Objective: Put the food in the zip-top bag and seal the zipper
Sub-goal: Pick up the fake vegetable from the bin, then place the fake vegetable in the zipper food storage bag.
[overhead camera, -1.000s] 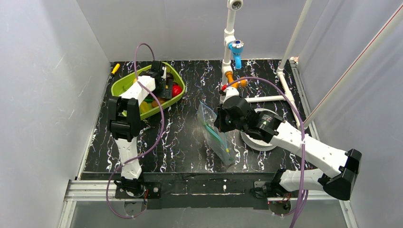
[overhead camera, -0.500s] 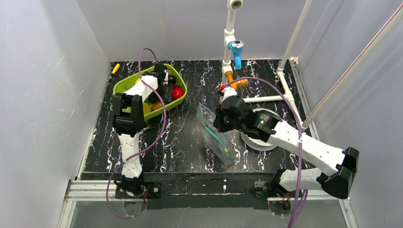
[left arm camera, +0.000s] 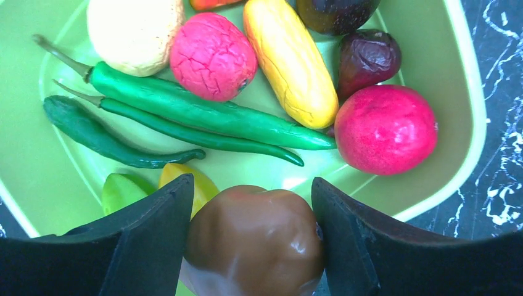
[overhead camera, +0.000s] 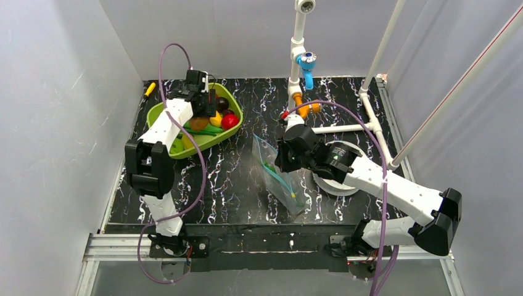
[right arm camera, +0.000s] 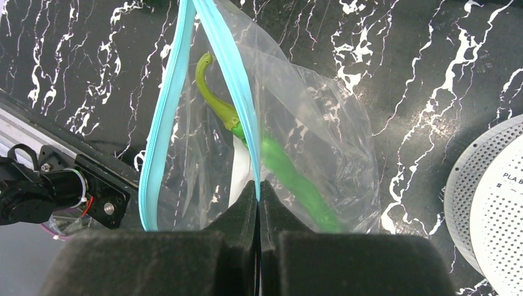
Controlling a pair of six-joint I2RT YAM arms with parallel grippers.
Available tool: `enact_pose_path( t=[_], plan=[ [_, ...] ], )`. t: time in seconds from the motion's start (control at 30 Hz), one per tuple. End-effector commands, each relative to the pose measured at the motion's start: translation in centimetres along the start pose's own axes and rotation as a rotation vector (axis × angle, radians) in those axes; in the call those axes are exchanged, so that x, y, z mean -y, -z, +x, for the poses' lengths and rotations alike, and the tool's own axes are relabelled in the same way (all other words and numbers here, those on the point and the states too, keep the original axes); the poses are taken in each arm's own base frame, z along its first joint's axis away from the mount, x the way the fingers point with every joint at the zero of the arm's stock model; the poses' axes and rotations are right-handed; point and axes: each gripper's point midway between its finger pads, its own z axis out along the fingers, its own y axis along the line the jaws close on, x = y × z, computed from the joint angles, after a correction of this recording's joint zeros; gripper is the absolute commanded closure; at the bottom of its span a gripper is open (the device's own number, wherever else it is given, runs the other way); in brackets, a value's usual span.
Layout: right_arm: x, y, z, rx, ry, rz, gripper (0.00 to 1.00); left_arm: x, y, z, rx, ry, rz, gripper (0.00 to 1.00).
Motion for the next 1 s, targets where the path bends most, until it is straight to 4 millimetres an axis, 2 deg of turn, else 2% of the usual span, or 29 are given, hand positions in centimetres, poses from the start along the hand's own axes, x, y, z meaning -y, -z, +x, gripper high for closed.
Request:
enact_pose_path(
  t=[0.0,0.07,0.13,0.2,0.27,0.3,0.33,0.37,0.4,0.5,0.63,0.8,0.97],
  plan=[
    [-1.5,0.2,-2.2,0.067,-0.001,-0.060,0.99,0.1,5.8,-3.6,0.169,0.044,0.058,1.00],
    [-1.6,0.2,-2.3,0.069,0.003,-0.067,0.99,1.2,8.2,-4.2,0.202,0.047,0.131,1.00],
    [-1.9,0.3,-2.4,0.074,0.004,-0.079,0.99,3.6,11.8,-4.8,0.254,0.024,0.279,1.00],
    [-2.2,0.3,-2.4,0.073,0.005,-0.097,0.99,5.9,16.4,-5.0,0.328,0.008,0.458,1.00],
    [-2.6,0.3,-2.5,0.070,0.005,-0.113,0.99,7.1,22.0,-5.2,0.463,0.044,0.620,1.00],
    [-2.8,0.3,-2.5,0.069,0.005,-0.119,0.99,8.0,23.2,-4.8,0.489,0.062,0.701,1.00],
    [-2.9,0.3,-2.6,0.070,0.004,-0.127,0.99,8.5,26.4,-4.4,0.568,0.068,0.793,1.00],
    [-3.1,0.3,-2.7,0.070,0.004,-0.133,0.99,9.1,28.6,-4.0,0.623,0.081,0.882,1.00],
    [-3.3,0.3,-2.8,0.068,0.006,-0.140,0.99,9.9,29.5,-2.8,0.630,0.095,0.967,1.00],
    [-3.7,0.3,-2.9,0.065,0.012,-0.156,0.99,11.2,34.1,-1.5,0.716,0.125,1.192,1.00],
    [-4.3,0.4,-2.9,0.056,0.017,-0.190,0.99,13.2,37.6,-0.2,0.797,0.117,1.366,1.00],
    [-5.6,1.1,-2.6,0.051,0.020,-0.272,0.99,15.5,38.1,0.2,0.855,0.174,1.431,1.00],
    [-6.3,2.3,-2.8,0.065,-0.012,-0.325,0.99,16.8,37.4,0.6,0.892,0.280,1.509,1.00]
  ],
)
